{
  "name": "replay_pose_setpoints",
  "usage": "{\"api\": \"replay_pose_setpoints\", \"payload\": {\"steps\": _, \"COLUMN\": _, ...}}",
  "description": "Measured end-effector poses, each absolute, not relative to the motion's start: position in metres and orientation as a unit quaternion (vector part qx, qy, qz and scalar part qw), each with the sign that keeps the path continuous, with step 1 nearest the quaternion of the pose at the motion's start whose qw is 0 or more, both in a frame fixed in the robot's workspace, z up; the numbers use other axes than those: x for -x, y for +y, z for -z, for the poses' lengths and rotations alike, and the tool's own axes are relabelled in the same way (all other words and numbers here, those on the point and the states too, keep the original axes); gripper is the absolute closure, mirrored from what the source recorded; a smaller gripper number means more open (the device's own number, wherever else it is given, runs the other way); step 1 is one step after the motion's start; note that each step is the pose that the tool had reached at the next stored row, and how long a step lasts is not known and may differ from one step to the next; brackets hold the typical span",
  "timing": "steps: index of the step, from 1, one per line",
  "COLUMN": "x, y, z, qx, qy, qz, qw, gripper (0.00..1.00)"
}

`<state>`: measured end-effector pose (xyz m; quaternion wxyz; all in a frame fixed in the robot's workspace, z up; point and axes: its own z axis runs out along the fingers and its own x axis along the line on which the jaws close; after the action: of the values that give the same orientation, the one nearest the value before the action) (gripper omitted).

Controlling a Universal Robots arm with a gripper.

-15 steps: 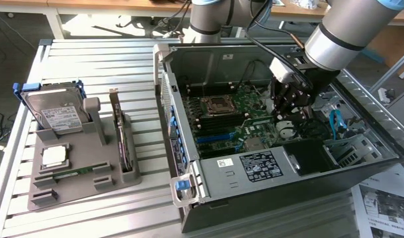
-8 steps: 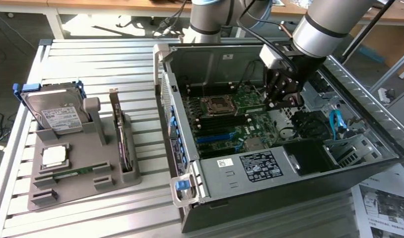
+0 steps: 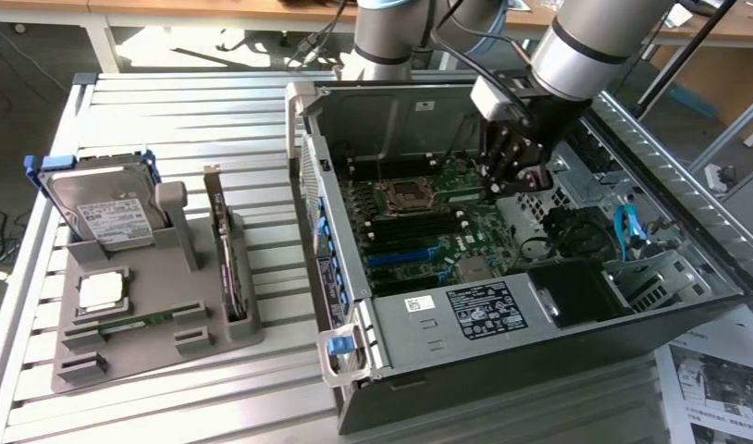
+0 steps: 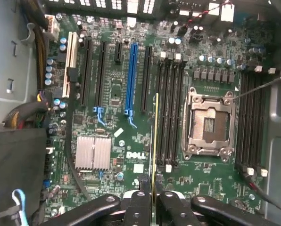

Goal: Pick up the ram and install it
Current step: 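Insert the ram into the slot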

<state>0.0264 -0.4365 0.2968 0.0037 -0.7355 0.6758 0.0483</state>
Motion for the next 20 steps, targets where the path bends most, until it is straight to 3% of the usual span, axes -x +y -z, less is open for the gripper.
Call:
{"api": "replay_pose_setpoints", "payload": {"steps": 11, "x": 0.022, "y": -0.42, "z": -0.289, "qx": 0.735, "qy": 0.676, "qz": -0.049, "qw": 0.005, "gripper": 0.86}}
{"api": "replay_pose_setpoints", "payload": {"steps": 20, "x": 0.024, "y": -0.419, "z": -0.267, "qx": 0.735, "qy": 0.676, "qz": -0.049, "qw": 0.005, "gripper": 0.86}}
